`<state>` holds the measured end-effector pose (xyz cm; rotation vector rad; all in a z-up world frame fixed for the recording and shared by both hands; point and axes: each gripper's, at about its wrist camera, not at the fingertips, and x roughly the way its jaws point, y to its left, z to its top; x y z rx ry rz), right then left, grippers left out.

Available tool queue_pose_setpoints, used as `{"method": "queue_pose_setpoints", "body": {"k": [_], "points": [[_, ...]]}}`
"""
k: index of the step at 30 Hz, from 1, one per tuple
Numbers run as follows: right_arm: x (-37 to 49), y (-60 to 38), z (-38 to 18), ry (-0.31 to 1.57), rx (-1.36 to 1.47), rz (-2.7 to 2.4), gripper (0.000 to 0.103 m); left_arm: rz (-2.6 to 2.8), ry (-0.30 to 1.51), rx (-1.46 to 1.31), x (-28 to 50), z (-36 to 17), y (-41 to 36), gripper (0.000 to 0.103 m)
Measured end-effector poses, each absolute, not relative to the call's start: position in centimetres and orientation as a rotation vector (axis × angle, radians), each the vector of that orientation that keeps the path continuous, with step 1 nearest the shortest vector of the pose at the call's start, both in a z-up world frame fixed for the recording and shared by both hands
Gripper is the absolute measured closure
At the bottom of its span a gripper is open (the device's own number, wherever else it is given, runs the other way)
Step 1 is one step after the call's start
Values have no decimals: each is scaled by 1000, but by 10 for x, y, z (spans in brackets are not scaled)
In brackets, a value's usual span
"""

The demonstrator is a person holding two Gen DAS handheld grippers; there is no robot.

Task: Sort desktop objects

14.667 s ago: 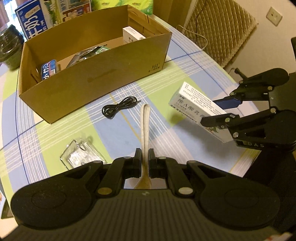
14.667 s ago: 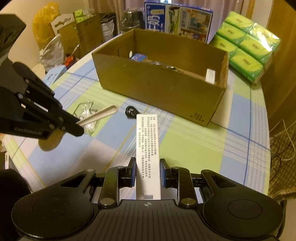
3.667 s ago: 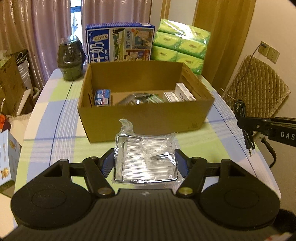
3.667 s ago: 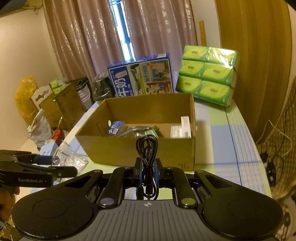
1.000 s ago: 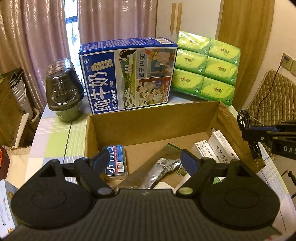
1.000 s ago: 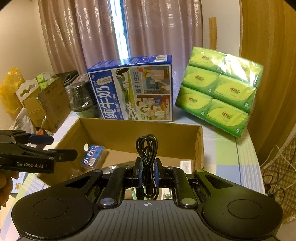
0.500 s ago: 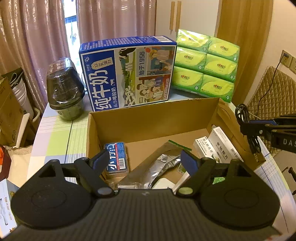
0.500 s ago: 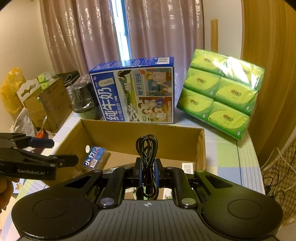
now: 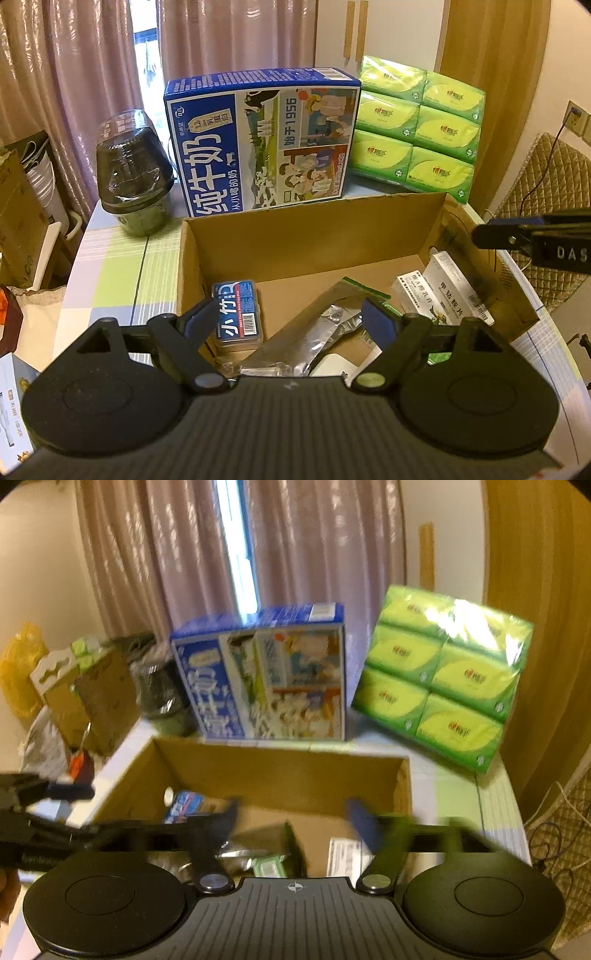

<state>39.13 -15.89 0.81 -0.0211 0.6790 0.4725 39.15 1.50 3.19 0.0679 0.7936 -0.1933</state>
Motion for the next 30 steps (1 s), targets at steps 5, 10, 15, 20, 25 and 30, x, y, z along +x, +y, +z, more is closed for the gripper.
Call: {"method": "queue_pose_setpoints", "body": {"k": [5,10,15,20,25,30], "points": [[385,-162,9,666,-31,486,32,-187,776,69,388,33,19,14],[381,-167,4,685,-17,477,32,-174,772,73,386,32,20,10],[374,-170,4,695,-9,472,28,-166,759,87,380,35,19,3],[365,-169,8,702,-24,457,12,-152,757,91,374,40,19,1],[355,-170,11,711,-41,445,5,-132,754,97,364,44,17,1],[346,-173,14,739,-49,431,2,-127,743,76,352,53,20,1]]}}
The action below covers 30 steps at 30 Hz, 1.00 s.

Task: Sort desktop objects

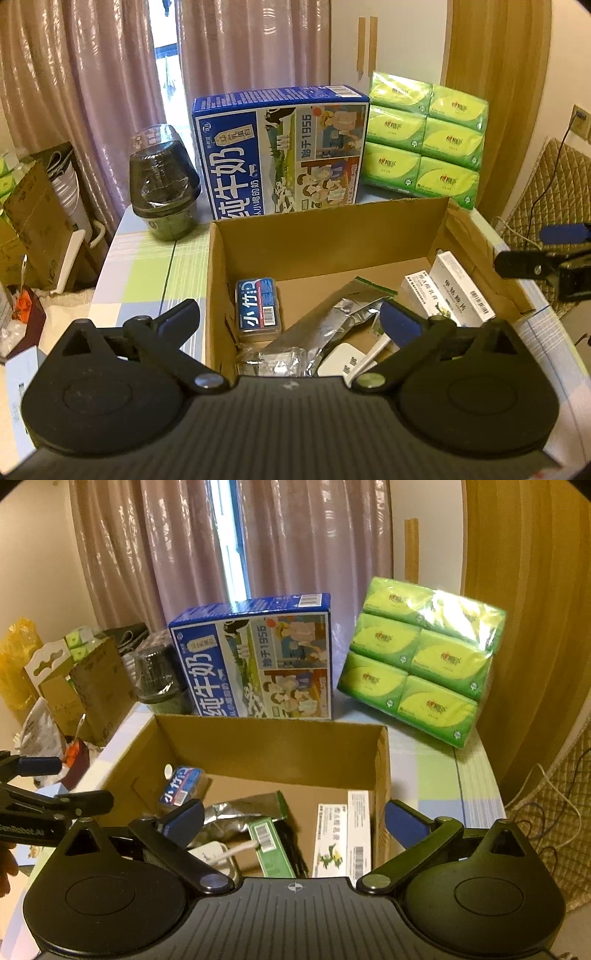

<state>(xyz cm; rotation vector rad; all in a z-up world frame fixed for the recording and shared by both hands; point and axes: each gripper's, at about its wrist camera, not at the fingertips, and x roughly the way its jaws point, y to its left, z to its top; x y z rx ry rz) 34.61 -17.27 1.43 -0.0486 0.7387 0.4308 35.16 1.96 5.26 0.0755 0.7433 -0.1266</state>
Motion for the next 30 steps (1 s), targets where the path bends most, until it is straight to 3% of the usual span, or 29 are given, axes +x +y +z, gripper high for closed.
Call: {"method": "queue_pose_setpoints", "body": {"k": [15,30], "points": [[289,-194,27,803,15,400,2,-51,753,-20,294,76,29,1],[194,-212,64,716,25,410,2,-61,740,-51,210,115,21,1]]}}
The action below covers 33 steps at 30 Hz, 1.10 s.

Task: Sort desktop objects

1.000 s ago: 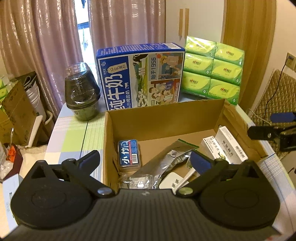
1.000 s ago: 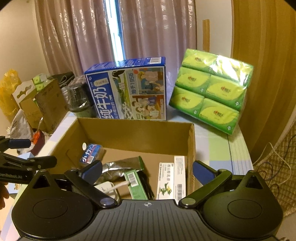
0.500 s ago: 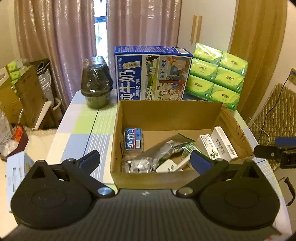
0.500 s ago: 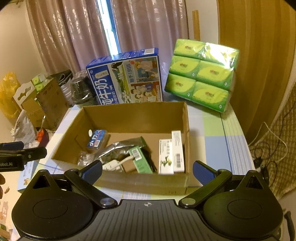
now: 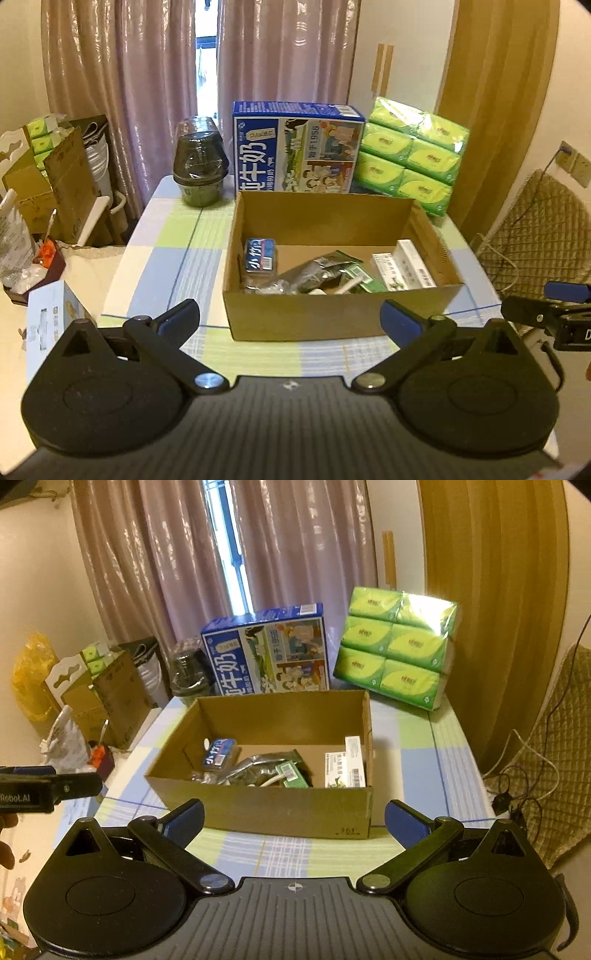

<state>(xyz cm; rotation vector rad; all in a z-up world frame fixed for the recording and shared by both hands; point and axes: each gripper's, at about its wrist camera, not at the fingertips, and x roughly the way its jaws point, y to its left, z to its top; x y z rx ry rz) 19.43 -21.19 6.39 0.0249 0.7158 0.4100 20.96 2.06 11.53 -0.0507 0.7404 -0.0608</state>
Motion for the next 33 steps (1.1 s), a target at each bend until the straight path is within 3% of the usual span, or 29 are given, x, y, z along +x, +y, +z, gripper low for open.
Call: {"method": "queue_pose_setpoints", "body": {"k": [33], "points": [[43,-255,89,670,63,369,2,6,657,-10,49,146,-7,1]]}}
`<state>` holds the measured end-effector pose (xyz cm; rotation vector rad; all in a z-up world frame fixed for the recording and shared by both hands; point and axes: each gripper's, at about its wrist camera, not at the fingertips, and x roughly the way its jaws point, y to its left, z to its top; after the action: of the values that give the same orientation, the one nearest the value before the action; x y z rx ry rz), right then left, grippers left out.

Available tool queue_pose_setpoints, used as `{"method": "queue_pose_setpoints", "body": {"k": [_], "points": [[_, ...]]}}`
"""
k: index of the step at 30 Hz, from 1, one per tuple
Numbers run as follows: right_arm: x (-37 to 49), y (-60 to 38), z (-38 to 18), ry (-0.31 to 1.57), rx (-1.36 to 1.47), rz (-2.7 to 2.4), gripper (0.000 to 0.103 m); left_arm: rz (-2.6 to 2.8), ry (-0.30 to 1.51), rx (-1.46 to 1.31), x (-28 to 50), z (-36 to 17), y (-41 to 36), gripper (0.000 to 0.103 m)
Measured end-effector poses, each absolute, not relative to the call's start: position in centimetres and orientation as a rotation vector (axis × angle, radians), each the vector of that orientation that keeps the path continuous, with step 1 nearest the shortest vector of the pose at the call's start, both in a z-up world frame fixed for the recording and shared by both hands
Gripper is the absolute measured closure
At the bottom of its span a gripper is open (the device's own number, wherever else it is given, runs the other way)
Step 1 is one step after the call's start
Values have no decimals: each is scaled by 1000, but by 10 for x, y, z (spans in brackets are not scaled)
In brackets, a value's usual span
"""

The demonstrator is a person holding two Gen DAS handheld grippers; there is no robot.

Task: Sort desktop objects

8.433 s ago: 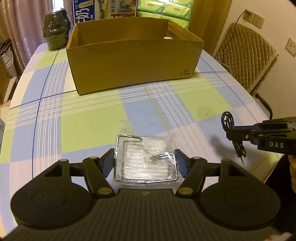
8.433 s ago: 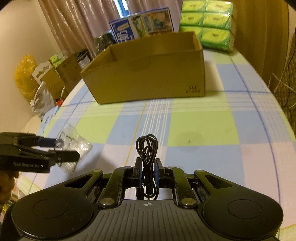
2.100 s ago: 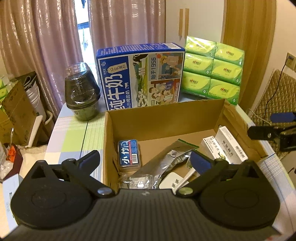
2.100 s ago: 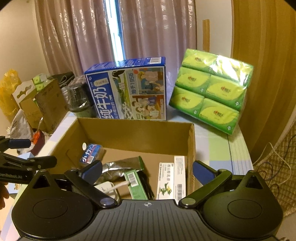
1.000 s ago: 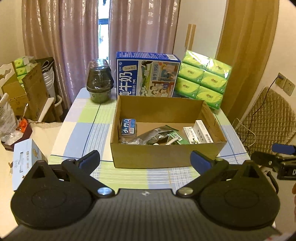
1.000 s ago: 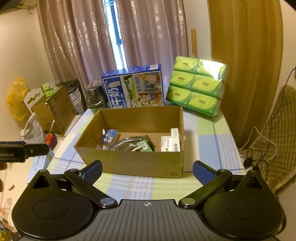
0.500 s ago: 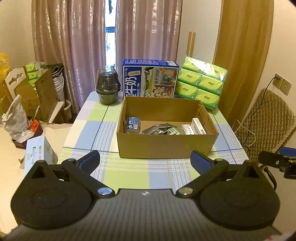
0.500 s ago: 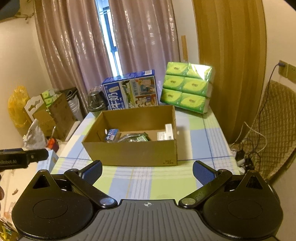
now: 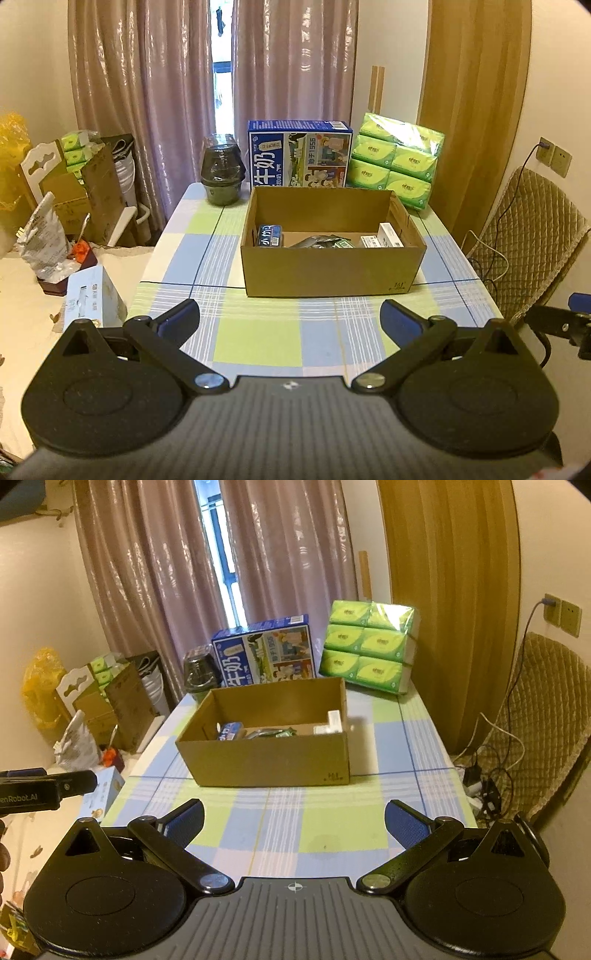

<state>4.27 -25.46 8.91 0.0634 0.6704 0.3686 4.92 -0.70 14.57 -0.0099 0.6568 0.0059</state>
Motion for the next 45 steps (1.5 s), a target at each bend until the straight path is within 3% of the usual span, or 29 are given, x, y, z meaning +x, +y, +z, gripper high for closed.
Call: {"method": "queue_pose_setpoints", "body": {"k": [19,45], "points": [[-4,-262,95,654,76,383,2,24,678,-17,-1,131,-6,1],[-5,-262,91,641,56,355,2,5,680,-11,0,128,-10,1]]}}
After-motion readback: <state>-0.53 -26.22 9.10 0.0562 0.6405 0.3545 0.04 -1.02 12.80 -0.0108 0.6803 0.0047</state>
